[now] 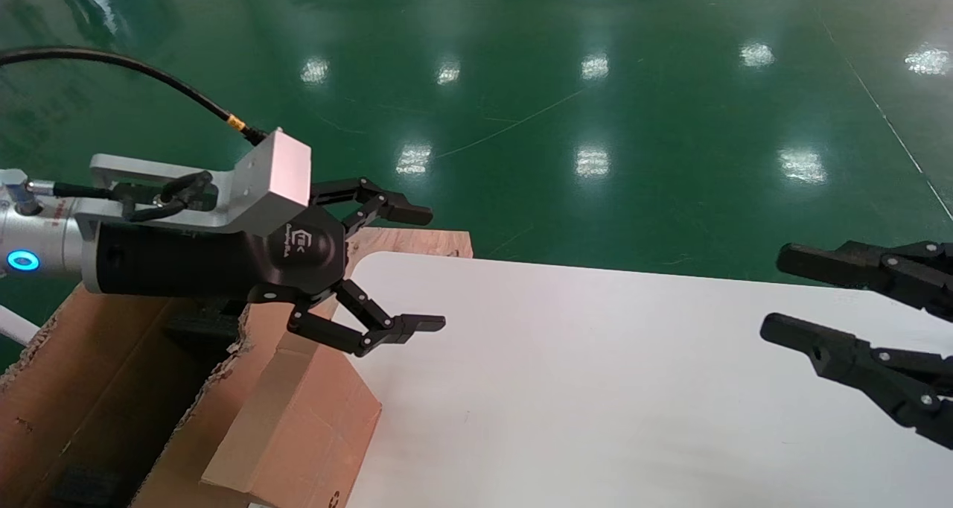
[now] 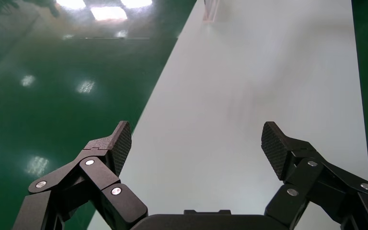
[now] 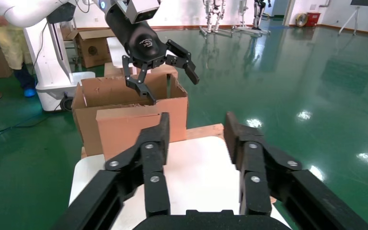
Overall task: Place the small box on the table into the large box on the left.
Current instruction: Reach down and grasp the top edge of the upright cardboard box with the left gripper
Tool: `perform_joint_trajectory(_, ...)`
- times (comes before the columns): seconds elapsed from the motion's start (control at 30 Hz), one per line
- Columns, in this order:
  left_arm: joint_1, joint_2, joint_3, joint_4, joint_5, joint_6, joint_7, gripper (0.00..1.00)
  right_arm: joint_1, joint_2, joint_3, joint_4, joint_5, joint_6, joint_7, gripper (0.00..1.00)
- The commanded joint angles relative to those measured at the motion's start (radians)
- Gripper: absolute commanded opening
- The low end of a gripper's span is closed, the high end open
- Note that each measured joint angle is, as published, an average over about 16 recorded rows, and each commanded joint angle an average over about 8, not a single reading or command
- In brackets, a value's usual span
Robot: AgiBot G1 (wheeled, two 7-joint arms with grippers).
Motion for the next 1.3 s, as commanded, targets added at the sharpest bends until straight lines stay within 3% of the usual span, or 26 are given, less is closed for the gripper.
perform_joint_trajectory(0.03, -0.019, 0.004, 0.001, -0.001, 0.005, 0.011, 0.004, 1.0, 0.0, 0.0, 0.0, 0.0, 0.0, 0.0, 0.0, 0.0)
perform_joint_trajectory(0.23, -0.042, 0.005, 0.017, 0.011, 0.052, 0.013, -0.022, 1.0, 0.0, 0.0, 0.0, 0.0, 0.0, 0.0, 0.0, 0.0)
perform_joint_trajectory(0.63, -0.231, 0.048, 0.169, -0.01, 0.355, 0.097, -0.282, 1.0, 0.0, 0.0, 0.0, 0.0, 0.0, 0.0, 0.0, 0.0)
perform_joint_trajectory(0.87, -0.318, 0.055, 0.23, -0.014, 0.418, 0.118, -0.288, 1.0, 0.0, 0.0, 0.0, 0.0, 0.0, 0.0, 0.0, 0.0)
perform_joint_trajectory(1.1, -0.327, 0.06, 0.243, 0.001, 0.427, 0.113, -0.283, 1.0, 0.0, 0.0, 0.0, -0.001, 0.0, 0.0, 0.0, 0.0)
perform_joint_trajectory(1.3, -0.36, 0.096, 0.314, 0.018, 0.489, 0.124, -0.358, 1.0, 0.0, 0.0, 0.0, -0.001, 0.0, 0.0, 0.0, 0.0)
